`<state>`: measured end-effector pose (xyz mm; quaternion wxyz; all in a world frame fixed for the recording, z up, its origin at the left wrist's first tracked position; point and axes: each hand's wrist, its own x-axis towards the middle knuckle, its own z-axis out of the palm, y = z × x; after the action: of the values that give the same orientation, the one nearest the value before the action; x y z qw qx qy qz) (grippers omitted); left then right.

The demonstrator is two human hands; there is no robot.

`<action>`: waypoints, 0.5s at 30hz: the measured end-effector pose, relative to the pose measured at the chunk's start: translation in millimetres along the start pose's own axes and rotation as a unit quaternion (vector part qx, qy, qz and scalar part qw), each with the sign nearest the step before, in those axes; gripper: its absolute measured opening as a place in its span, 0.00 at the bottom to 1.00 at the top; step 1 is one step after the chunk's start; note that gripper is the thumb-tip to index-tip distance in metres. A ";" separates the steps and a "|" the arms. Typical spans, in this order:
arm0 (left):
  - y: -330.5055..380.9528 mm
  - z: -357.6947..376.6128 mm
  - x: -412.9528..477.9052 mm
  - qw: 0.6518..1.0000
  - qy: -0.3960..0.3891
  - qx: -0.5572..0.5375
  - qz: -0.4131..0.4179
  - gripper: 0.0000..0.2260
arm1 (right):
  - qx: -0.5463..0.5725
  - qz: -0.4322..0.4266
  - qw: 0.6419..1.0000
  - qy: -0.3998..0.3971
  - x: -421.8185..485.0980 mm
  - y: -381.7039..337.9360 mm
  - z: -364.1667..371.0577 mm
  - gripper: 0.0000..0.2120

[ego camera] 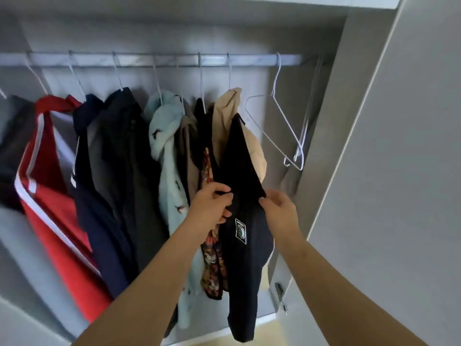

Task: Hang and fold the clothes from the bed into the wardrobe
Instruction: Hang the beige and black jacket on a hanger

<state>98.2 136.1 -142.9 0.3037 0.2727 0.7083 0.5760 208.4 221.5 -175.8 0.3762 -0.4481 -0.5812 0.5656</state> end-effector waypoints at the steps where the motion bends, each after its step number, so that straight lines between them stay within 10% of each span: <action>1: -7.9 7.2 -12.2 1.000 -0.005 -0.001 -0.014 0.06 | -0.007 0.018 1.000 -0.005 -12.6 10.0 -9.8 0.13; 15: -121.6 98.1 -186.4 0.978 -0.105 0.043 -0.176 0.04 | 0.002 0.228 0.973 0.017 -197.5 126.8 -139.1 0.07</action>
<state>291.2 39.9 -255.5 0.4611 0.2154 0.7337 0.4502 414.1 73.9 -277.4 0.2483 -0.5779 -0.4558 0.6297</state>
